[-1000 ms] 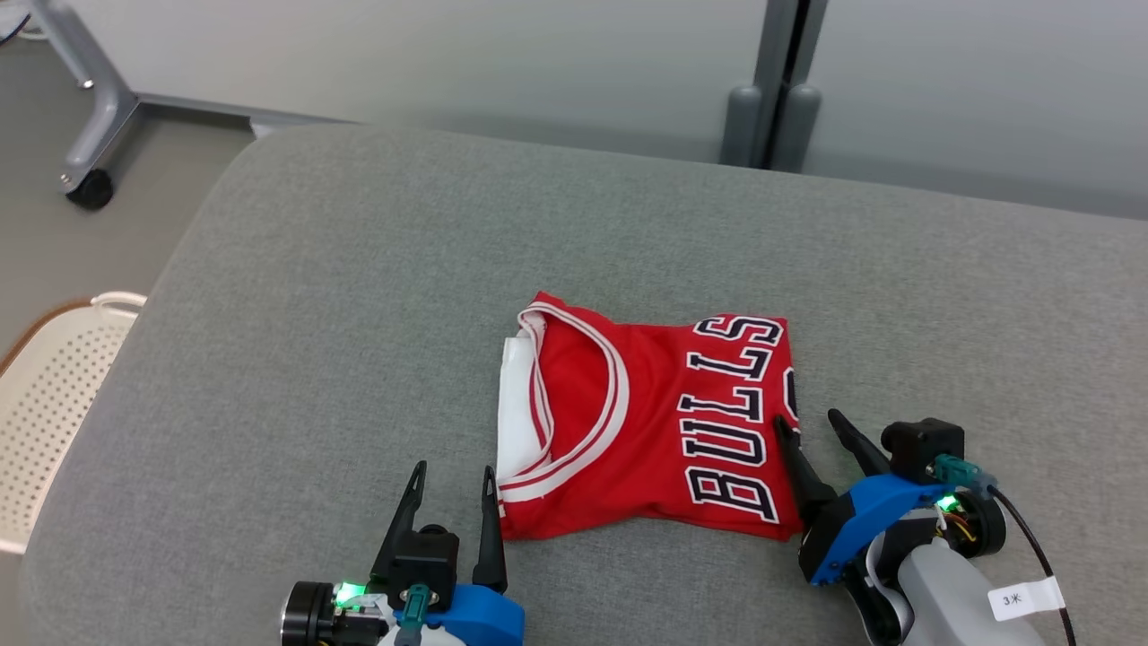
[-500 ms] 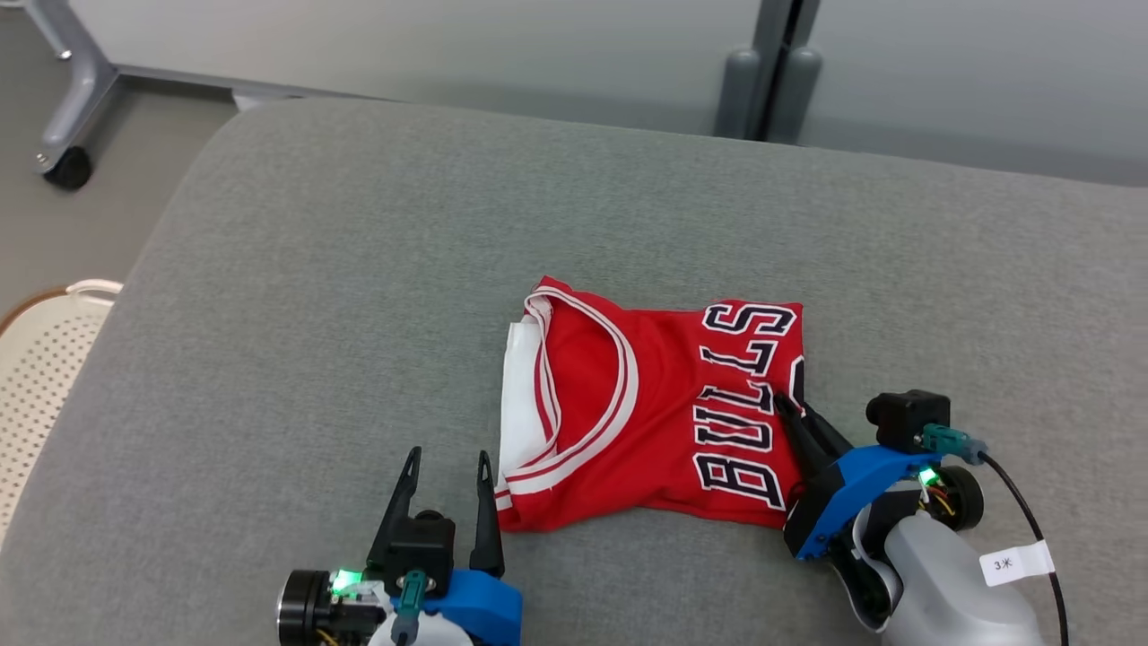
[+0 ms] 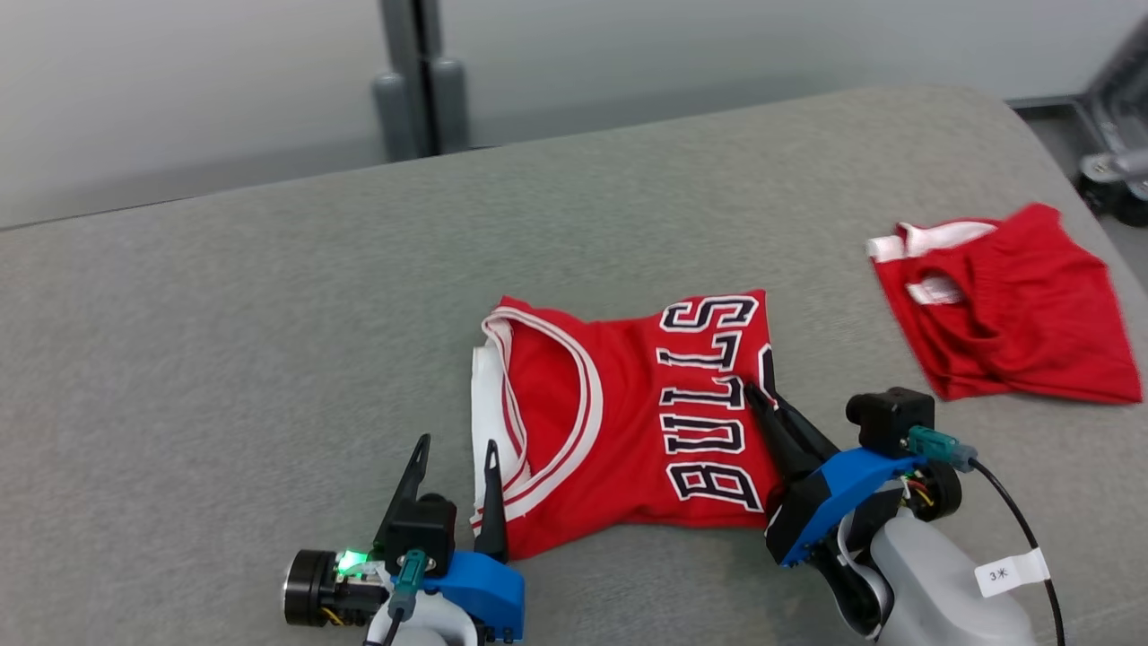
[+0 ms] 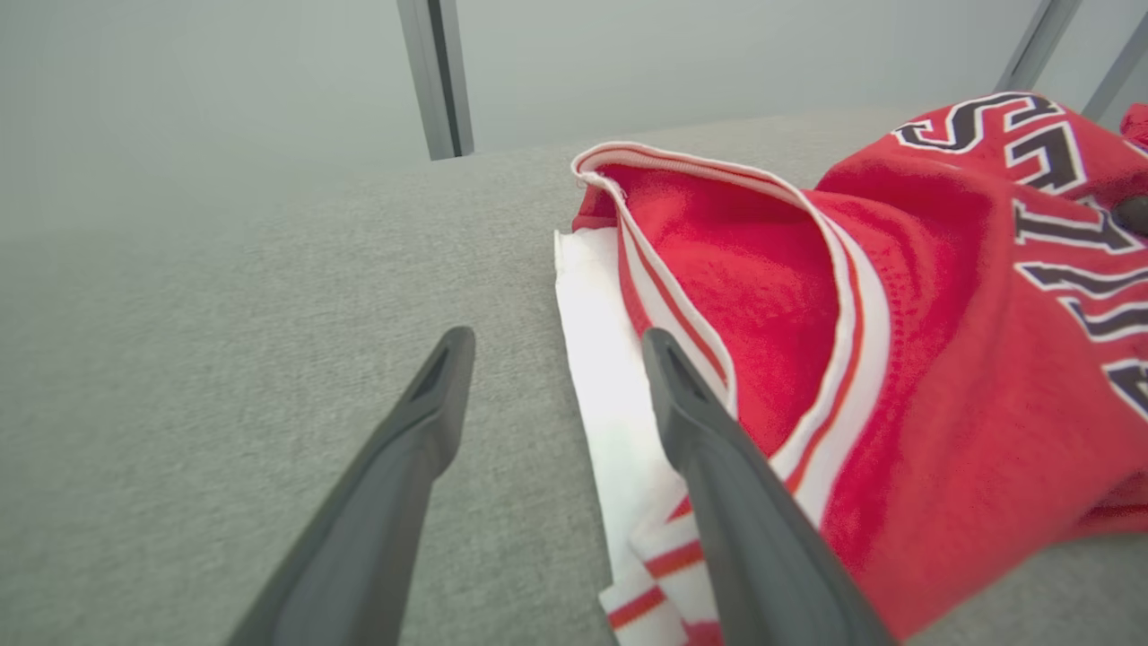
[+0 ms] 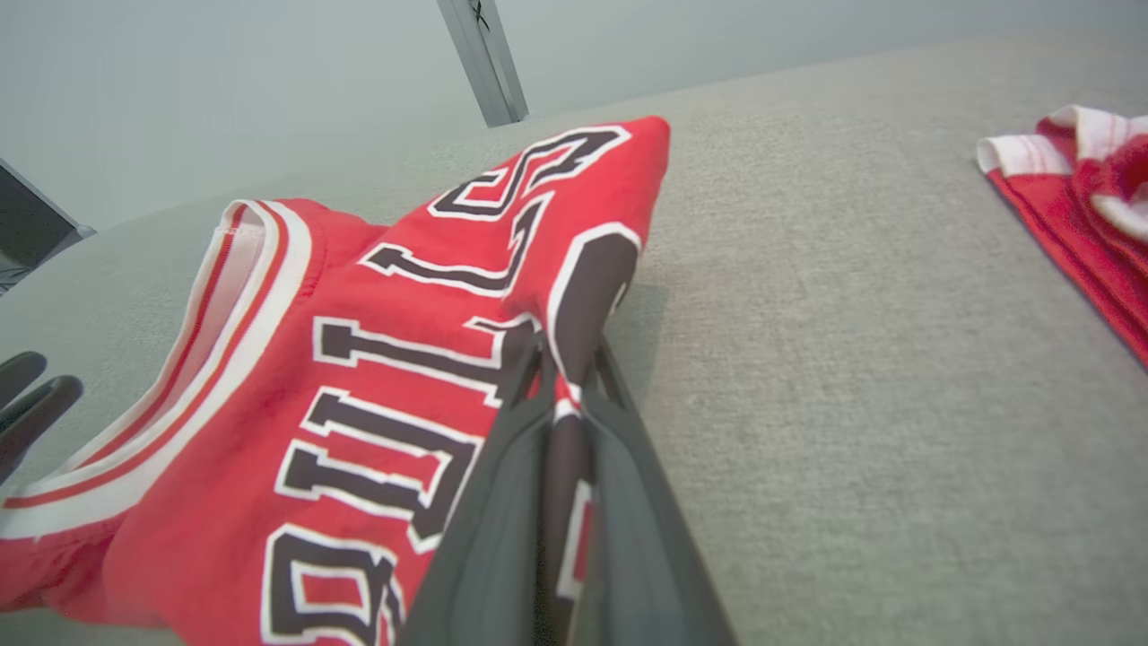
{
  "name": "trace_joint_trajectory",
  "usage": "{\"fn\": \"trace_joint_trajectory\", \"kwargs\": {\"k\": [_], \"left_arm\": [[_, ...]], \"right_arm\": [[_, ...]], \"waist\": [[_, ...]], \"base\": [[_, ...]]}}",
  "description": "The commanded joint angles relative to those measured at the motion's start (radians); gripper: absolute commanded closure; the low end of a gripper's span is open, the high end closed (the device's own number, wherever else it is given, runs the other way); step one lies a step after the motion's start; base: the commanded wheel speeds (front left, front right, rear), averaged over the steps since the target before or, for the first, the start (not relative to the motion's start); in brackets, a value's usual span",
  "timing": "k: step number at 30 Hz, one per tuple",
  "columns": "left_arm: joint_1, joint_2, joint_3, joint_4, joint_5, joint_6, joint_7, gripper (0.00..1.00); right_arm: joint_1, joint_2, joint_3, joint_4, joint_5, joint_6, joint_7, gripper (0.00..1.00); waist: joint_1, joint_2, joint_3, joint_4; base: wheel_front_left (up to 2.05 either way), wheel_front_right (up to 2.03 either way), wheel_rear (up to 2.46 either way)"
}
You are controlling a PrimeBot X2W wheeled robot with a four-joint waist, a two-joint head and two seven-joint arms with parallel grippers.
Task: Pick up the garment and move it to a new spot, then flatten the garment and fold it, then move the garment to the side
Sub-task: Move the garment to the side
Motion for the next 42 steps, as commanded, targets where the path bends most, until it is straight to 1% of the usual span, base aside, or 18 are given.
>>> {"fn": "trace_joint_trajectory", "kwargs": {"k": [1, 4, 8, 10, 13, 17, 23, 29, 34, 37, 38, 39, 40, 42], "left_arm": [[-0.016, 0.0, -0.008, 0.002, -0.005, -0.002, -0.002, 0.0], [-0.034, -0.001, -0.01, 0.01, -0.012, 0.001, -0.002, 0.0], [-0.054, 0.0, -0.026, 0.023, -0.019, -0.001, -0.002, 0.0], [-0.065, 0.0, -0.032, 0.03, -0.024, 0.001, -0.002, 0.0], [-0.077, 0.001, -0.047, 0.035, -0.03, 0.003, -0.002, 0.0], [-0.095, 0.002, -0.076, 0.043, -0.033, -0.002, -0.002, 0.0], [-0.103, 0.0, -0.103, 0.054, -0.026, 0.01, -0.002, 0.0], [-0.101, 0.0, -0.102, 0.04, -0.025, 0.028, -0.002, 0.0], [-0.107, -0.001, -0.088, 0.031, -0.01, 0.037, -0.002, 0.0], [-0.11, 0.0, -0.078, 0.021, -0.009, 0.044, -0.002, 0.0], [-0.111, 0.0, -0.074, 0.019, -0.009, 0.045, -0.002, 0.0], [-0.113, -0.001, -0.072, 0.016, -0.006, 0.045, -0.002, 0.0], [-0.113, -0.001, -0.069, 0.015, -0.004, 0.047, -0.002, 0.0], [-0.111, 0.0, -0.061, 0.013, 0.001, 0.051, -0.002, 0.0]], "right_arm": [[0.017, -0.011, 0.001, -0.004, 0.006, 0.0, -0.005, 1.0], [0.004, -0.021, 0.02, -0.014, 0.015, 0.0, -0.005, 1.0], [-0.004, -0.029, 0.031, -0.026, 0.03, 0.0, -0.005, 1.0], [-0.013, -0.039, 0.033, -0.024, 0.035, 0.0, -0.005, 1.0], [-0.039, -0.058, 0.029, -0.023, 0.024, 0.0, -0.005, 1.0], [-0.093, -0.12, 0.035, -0.008, -0.025, 0.0, -0.005, 1.0], [-0.199, -0.272, -0.004, 0.089, -0.1, 0.0, -0.005, 1.0], [-0.283, -0.44, -0.084, 0.198, -0.192, 0.0, -0.005, 1.0], [-0.317, -0.532, -0.167, 0.29, -0.256, 0.0, -0.005, 1.0], [-0.324, -0.568, -0.228, 0.336, -0.303, -0.001, -0.005, 0.99], [-0.323, -0.576, -0.253, 0.352, -0.316, -0.001, -0.005, 0.7], [-0.326, -0.587, -0.282, 0.361, -0.33, -0.001, -0.005, 0.51], [-0.326, -0.597, -0.309, 0.367, -0.346, -0.001, -0.005, 0.0], [-0.32, -0.594, -0.37, 0.389, -0.368, 0.0, -0.005, 0.0]], "waist": [[-0.0001, -0.0002, -0.08, -0.099], [-0.0001, -0.0002, -0.067, -0.176], [-0.0001, -0.0002, -0.051, -0.251], [-0.0001, -0.0002, -0.042, -0.274], [-0.0001, -0.0002, -0.028, -0.276], [-0.0001, -0.0002, -0.001, -0.233], [-0.0001, -0.0002, 0.045, -0.108], [-0.0001, -0.0002, 0.081, 0.012], [-0.0001, -0.0002, 0.102, 0.072], [-0.0001, -0.0002, 0.109, 0.092], [-0.0001, -0.0002, 0.111, 0.097], [-0.0001, -0.0002, 0.111, 0.1], [-0.0001, -0.0002, 0.111, 0.102], [-0.0001, -0.0002, 0.107, 0.105]], "base": [[0.0, 0.0, 0.0], [0.0, 0.0, 0.0], [0.0, 0.0, 0.0], [0.0, 0.0, 0.0], [0.0, 0.0, 0.0], [0.0, 0.0, 0.0], [0.0, 0.0, 0.0], [0.0, 0.0, 0.0], [0.0, 0.0, 0.0], [0.0, 0.0, 0.0], [0.0, 0.0, 0.0], [0.0, 0.0, 0.0], [0.0, 0.0, 0.0], [0.0, 0.0, 0.0]]}}
